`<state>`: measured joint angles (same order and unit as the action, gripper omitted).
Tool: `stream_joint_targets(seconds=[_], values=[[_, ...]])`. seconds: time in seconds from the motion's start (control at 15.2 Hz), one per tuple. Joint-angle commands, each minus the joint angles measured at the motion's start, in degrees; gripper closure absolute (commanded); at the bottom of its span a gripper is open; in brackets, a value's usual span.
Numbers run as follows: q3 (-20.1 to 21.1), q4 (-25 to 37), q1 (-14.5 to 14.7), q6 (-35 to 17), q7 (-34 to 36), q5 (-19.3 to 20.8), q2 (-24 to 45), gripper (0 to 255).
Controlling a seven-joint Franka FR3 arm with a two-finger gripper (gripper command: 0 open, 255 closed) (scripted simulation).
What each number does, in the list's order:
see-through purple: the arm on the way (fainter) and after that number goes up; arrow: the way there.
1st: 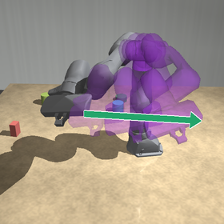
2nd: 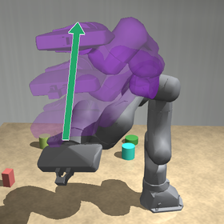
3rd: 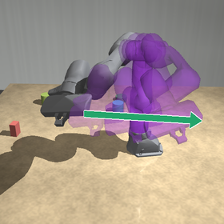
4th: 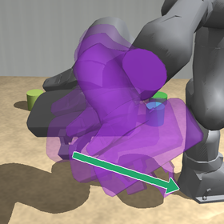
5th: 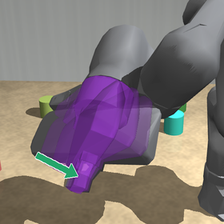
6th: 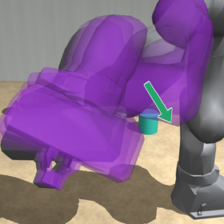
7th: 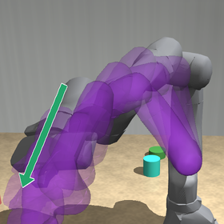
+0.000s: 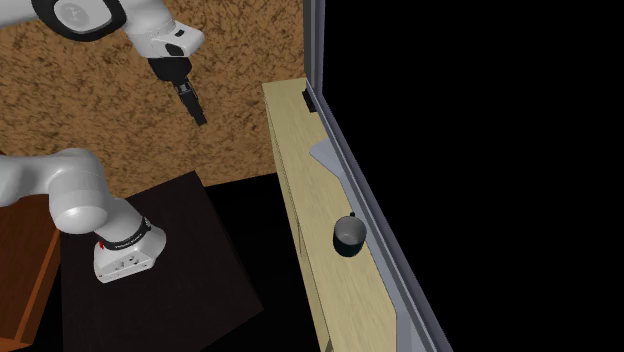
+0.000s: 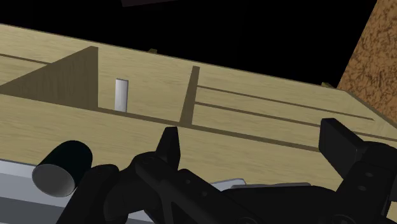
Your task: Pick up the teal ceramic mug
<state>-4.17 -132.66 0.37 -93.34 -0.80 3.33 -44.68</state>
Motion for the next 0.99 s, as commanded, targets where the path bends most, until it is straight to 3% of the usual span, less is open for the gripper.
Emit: stream_joint_targets(seconds=[0.0,0.92], values=[[0.00,0.00,0.00,0.00,0.00,0.00,0.00,0],[-12.91,1.20,-2.47,-19.38,-12.52,4.08,19.79,0]])
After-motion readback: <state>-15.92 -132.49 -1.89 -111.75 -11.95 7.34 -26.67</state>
